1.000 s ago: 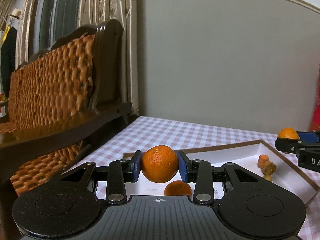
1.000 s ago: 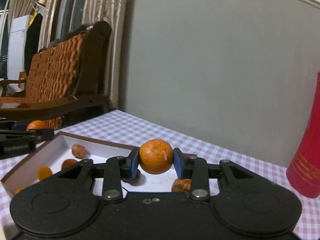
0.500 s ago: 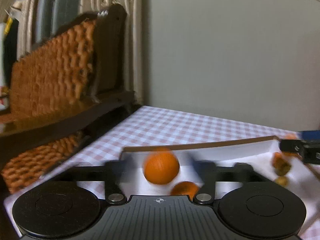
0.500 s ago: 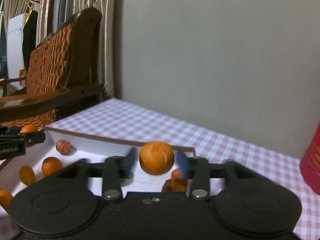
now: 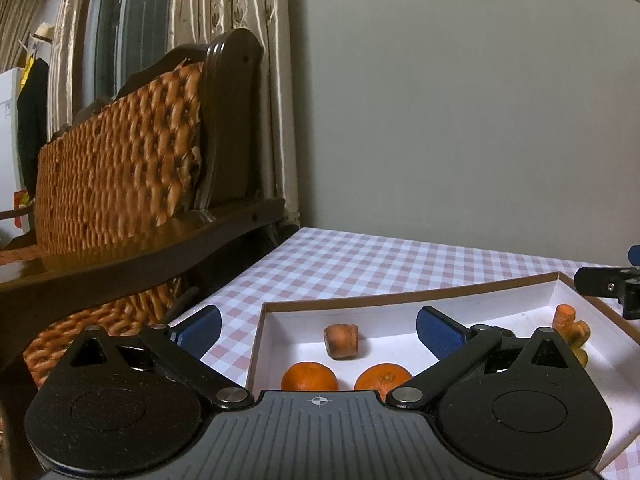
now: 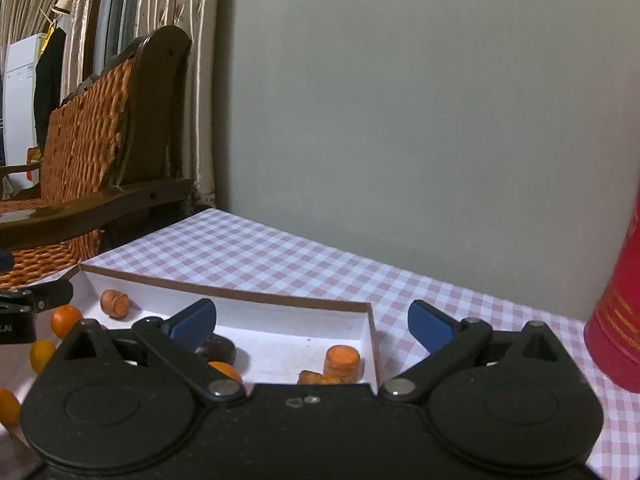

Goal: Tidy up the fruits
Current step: 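Withdraw both open tools from the box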

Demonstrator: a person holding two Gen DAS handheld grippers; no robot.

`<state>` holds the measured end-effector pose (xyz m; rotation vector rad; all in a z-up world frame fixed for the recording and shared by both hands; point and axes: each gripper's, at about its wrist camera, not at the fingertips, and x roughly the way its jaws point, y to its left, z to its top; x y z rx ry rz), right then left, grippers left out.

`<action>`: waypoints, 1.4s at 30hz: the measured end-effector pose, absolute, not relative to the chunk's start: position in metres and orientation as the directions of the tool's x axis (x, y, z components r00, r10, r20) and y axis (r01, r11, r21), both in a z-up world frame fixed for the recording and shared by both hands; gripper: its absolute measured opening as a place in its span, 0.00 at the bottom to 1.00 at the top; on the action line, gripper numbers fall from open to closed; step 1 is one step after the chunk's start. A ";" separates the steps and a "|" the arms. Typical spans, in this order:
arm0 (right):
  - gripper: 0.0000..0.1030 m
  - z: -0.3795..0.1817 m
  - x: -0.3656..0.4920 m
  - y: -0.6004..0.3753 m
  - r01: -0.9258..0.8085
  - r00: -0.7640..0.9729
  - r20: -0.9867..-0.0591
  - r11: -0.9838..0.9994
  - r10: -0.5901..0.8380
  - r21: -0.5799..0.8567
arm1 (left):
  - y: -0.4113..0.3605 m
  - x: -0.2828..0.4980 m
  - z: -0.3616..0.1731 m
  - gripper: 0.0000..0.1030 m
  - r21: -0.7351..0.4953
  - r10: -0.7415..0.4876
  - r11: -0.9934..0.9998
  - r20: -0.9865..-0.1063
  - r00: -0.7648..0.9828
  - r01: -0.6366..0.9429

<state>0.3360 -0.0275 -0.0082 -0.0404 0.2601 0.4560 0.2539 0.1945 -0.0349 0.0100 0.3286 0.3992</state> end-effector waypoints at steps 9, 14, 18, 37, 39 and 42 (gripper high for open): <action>0.94 -0.004 0.326 -0.024 -0.444 0.863 -0.265 0.896 0.430 0.005 | 0.191 0.252 -0.033 1.00 0.061 0.376 0.924 -0.335 0.864 -0.378; 0.94 0.004 0.310 -0.025 -0.438 0.871 -0.253 0.899 0.422 -0.010 | 0.184 0.245 -0.027 1.00 0.072 0.362 0.930 -0.326 0.873 -0.359; 0.94 0.012 0.284 -0.029 -0.434 0.882 -0.215 0.900 0.419 -0.028 | 0.175 0.231 -0.013 1.00 0.053 0.340 0.939 -0.310 0.888 -0.341; 0.94 0.047 0.124 -0.065 -0.420 0.904 -0.116 0.905 0.411 -0.066 | 0.115 0.085 0.019 1.00 0.034 0.277 0.961 -0.209 0.938 -0.276; 0.94 0.045 0.107 -0.070 -0.416 0.906 -0.114 0.907 0.408 -0.063 | 0.111 0.068 0.019 1.00 0.032 0.275 0.961 -0.192 0.942 -0.274; 0.94 0.033 0.082 -0.077 -0.403 0.913 -0.103 0.913 0.396 -0.063 | 0.108 0.044 0.018 1.00 0.010 0.243 0.969 -0.190 0.951 -0.246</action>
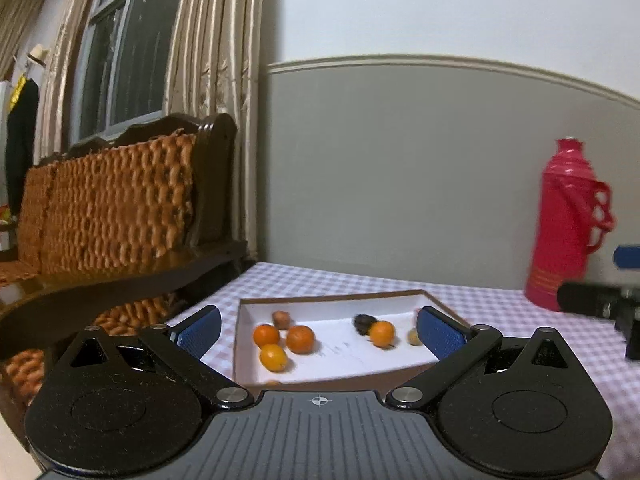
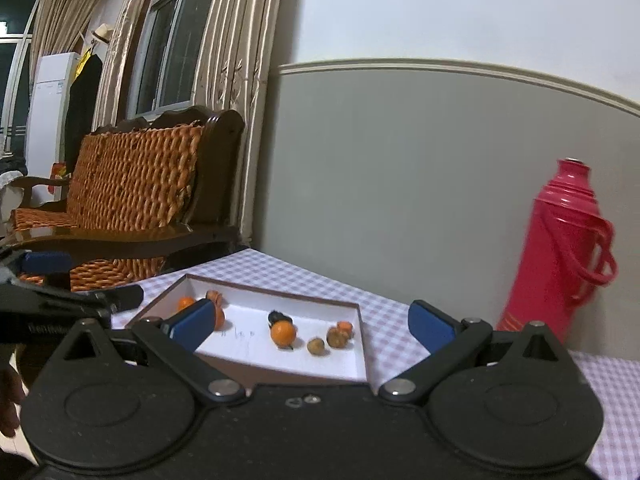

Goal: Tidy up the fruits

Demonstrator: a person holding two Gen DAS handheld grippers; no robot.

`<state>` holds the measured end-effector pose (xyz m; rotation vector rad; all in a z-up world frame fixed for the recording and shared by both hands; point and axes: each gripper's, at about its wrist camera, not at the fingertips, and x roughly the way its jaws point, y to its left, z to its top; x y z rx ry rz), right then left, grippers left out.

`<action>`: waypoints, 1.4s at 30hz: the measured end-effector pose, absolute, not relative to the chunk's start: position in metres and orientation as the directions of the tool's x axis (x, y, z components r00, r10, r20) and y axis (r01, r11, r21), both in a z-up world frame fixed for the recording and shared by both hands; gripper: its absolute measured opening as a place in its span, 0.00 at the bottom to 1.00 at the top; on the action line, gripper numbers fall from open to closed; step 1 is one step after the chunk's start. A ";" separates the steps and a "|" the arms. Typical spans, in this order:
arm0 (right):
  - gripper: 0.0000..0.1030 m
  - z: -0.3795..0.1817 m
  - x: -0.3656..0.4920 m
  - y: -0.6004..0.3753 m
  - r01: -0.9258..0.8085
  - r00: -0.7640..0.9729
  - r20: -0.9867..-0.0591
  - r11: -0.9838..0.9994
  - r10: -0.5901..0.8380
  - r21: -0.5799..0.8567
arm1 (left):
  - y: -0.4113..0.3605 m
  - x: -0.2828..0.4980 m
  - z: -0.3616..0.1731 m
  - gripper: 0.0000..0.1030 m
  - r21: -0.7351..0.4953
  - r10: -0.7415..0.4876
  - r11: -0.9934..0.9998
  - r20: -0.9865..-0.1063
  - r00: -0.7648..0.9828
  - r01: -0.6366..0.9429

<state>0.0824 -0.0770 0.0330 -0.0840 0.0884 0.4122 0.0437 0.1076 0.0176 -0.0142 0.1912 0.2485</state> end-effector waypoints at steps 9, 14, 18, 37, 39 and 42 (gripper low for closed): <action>0.94 0.000 0.037 -0.101 -0.328 0.941 -0.098 0.943 0.322 -0.053 | 0.094 -0.005 -0.004 1.00 0.006 0.204 0.979 -0.169 0.964 -0.206; 0.94 -0.026 0.034 -0.106 -0.295 0.953 -0.085 0.953 0.289 -0.071 | 0.075 -0.012 -0.020 1.00 0.037 0.186 0.983 -0.160 0.969 -0.182; 0.94 -0.037 0.033 -0.112 -0.299 0.953 -0.072 0.953 0.296 -0.048 | 0.067 -0.014 -0.024 1.00 0.043 0.172 0.985 -0.128 0.977 -0.168; 0.94 -0.045 0.031 -0.119 -0.291 0.955 -0.061 0.957 0.291 0.005 | 0.074 -0.011 -0.026 1.00 0.023 0.190 0.982 -0.143 0.971 -0.188; 0.94 -0.045 0.031 -0.118 -0.291 0.955 -0.060 0.957 0.291 0.001 | 0.073 -0.011 -0.026 1.00 0.029 0.190 0.982 -0.142 0.971 -0.188; 0.94 -0.045 0.031 -0.117 -0.293 0.954 -0.061 0.956 0.292 0.000 | 0.072 -0.011 -0.026 1.00 0.029 0.191 0.982 -0.141 0.971 -0.189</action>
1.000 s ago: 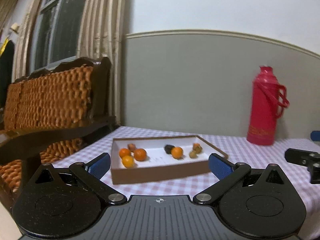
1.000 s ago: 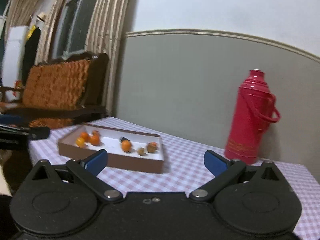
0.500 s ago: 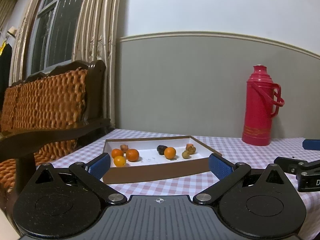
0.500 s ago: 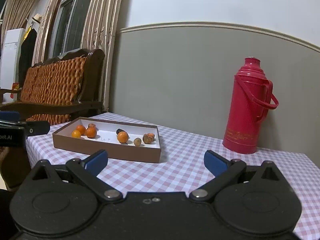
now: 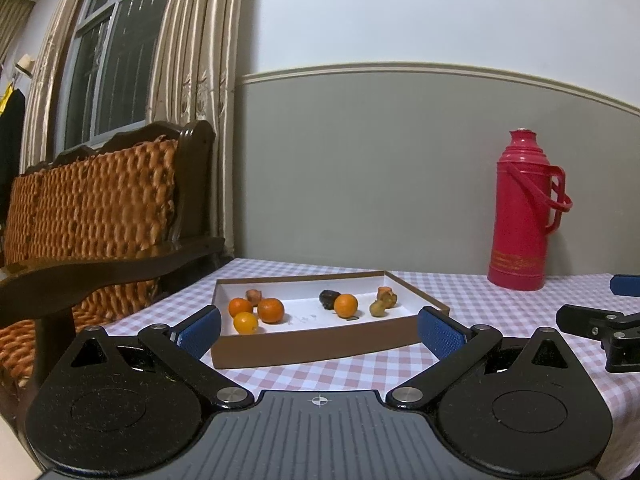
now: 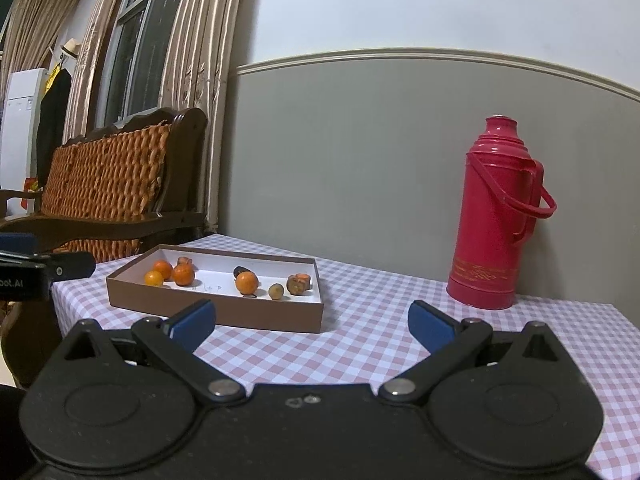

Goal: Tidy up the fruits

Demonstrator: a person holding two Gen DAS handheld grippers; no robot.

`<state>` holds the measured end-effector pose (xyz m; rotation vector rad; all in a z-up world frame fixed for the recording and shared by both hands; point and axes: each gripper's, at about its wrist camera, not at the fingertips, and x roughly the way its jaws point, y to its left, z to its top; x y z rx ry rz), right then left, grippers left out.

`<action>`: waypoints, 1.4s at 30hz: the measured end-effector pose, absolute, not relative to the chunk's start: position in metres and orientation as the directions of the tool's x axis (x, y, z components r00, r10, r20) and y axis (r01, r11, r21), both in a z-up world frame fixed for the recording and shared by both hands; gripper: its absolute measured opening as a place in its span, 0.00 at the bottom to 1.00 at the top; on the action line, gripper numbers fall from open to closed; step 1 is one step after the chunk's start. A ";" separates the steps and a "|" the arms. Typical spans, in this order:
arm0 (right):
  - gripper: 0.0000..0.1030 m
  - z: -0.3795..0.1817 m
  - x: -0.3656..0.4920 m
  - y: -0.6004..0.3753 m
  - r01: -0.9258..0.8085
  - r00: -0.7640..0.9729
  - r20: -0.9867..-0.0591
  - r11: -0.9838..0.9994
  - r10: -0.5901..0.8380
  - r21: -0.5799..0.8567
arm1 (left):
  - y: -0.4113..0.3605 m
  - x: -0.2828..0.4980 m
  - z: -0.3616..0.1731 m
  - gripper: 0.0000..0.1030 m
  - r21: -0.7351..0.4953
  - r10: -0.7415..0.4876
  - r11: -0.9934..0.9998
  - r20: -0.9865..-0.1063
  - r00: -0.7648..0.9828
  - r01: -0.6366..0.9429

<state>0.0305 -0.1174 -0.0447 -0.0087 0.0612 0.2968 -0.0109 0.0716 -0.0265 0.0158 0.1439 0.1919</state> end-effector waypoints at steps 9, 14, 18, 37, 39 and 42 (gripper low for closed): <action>0.94 -0.044 0.030 -0.119 -0.288 0.956 -0.058 0.957 0.288 0.022 | 0.069 -0.011 -0.027 1.00 0.033 0.195 0.981 -0.137 0.971 -0.192; 0.94 -0.045 0.030 -0.118 -0.288 0.956 -0.059 0.958 0.288 0.014 | 0.069 -0.011 -0.027 1.00 0.032 0.196 0.981 -0.138 0.971 -0.193; 0.94 -0.045 0.030 -0.118 -0.288 0.956 -0.059 0.958 0.288 0.014 | 0.068 -0.011 -0.026 1.00 0.032 0.198 0.980 -0.137 0.971 -0.196; 0.94 -0.043 0.028 -0.118 -0.286 0.957 -0.051 0.958 0.286 0.018 | 0.066 -0.012 -0.025 1.00 0.039 0.204 0.979 -0.127 0.971 -0.201; 0.94 -0.043 0.028 -0.118 -0.286 0.957 -0.051 0.958 0.286 0.019 | 0.066 -0.013 -0.026 1.00 0.040 0.205 0.979 -0.127 0.970 -0.202; 0.94 -0.042 0.028 -0.118 -0.285 0.957 -0.050 0.958 0.286 0.022 | 0.066 -0.012 -0.026 1.00 0.039 0.206 0.979 -0.127 0.970 -0.202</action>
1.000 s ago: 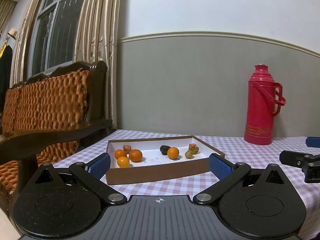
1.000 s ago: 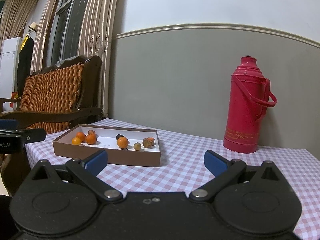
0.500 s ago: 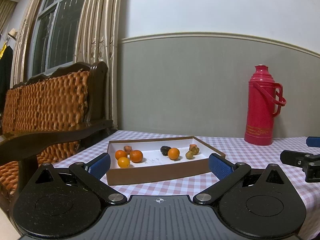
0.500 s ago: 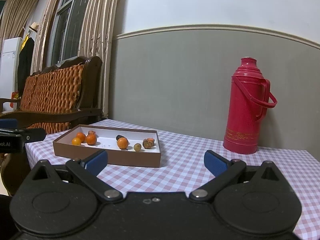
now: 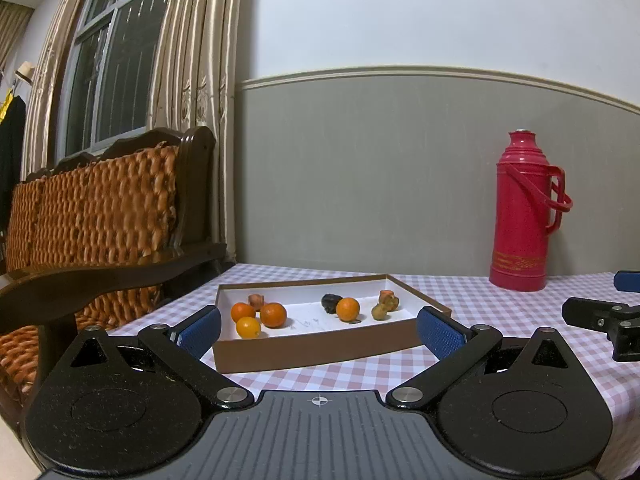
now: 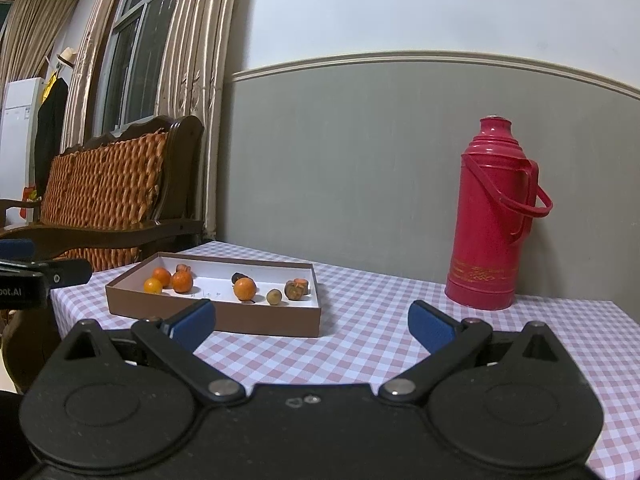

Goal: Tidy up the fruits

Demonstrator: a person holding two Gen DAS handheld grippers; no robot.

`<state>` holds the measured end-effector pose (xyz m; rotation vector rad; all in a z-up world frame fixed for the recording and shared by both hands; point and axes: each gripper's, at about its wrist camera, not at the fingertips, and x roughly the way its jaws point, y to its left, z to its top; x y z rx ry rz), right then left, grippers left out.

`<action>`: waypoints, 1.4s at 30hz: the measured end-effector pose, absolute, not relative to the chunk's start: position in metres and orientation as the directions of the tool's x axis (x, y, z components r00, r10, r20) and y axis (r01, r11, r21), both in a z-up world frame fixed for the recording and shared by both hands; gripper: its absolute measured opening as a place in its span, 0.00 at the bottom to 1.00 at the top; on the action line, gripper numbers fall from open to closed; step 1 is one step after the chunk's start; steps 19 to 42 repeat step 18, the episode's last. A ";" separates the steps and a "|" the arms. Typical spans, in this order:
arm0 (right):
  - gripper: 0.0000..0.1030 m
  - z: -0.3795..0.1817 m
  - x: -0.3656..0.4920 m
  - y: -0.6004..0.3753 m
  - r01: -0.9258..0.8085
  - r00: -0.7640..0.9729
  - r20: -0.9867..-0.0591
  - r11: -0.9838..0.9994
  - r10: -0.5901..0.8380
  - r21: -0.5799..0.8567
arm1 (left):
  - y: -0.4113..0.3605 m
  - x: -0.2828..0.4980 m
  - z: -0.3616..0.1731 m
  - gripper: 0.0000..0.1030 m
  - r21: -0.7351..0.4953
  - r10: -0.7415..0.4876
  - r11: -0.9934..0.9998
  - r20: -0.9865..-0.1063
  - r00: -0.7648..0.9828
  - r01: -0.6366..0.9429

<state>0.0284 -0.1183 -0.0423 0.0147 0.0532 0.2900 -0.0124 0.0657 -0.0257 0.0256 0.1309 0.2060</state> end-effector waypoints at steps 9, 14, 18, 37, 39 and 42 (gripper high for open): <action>0.94 -0.042 0.028 -0.118 -0.283 0.957 -0.050 0.959 0.284 0.022 | 0.065 -0.012 -0.026 1.00 0.045 0.203 0.979 -0.128 0.971 -0.199; 0.94 -0.042 0.028 -0.118 -0.283 0.957 -0.049 0.959 0.284 0.023 | 0.063 -0.013 -0.025 1.00 0.068 0.207 0.977 -0.111 0.972 -0.201; 0.94 -0.040 0.028 -0.119 -0.283 0.958 -0.047 0.959 0.283 0.025 | 0.060 -0.014 -0.025 1.00 0.089 0.206 0.976 -0.106 0.973 -0.197; 0.94 -0.040 0.028 -0.119 -0.283 0.958 -0.047 0.959 0.283 0.025 | 0.060 -0.014 -0.025 1.00 0.089 0.206 0.976 -0.106 0.973 -0.197; 0.94 -0.040 0.028 -0.119 -0.283 0.958 -0.047 0.959 0.283 0.025 | 0.060 -0.014 -0.025 1.00 0.089 0.206 0.976 -0.106 0.973 -0.197; 0.94 -0.040 0.028 -0.119 -0.283 0.958 -0.047 0.959 0.283 0.025 | 0.060 -0.014 -0.025 1.00 0.089 0.206 0.976 -0.106 0.973 -0.197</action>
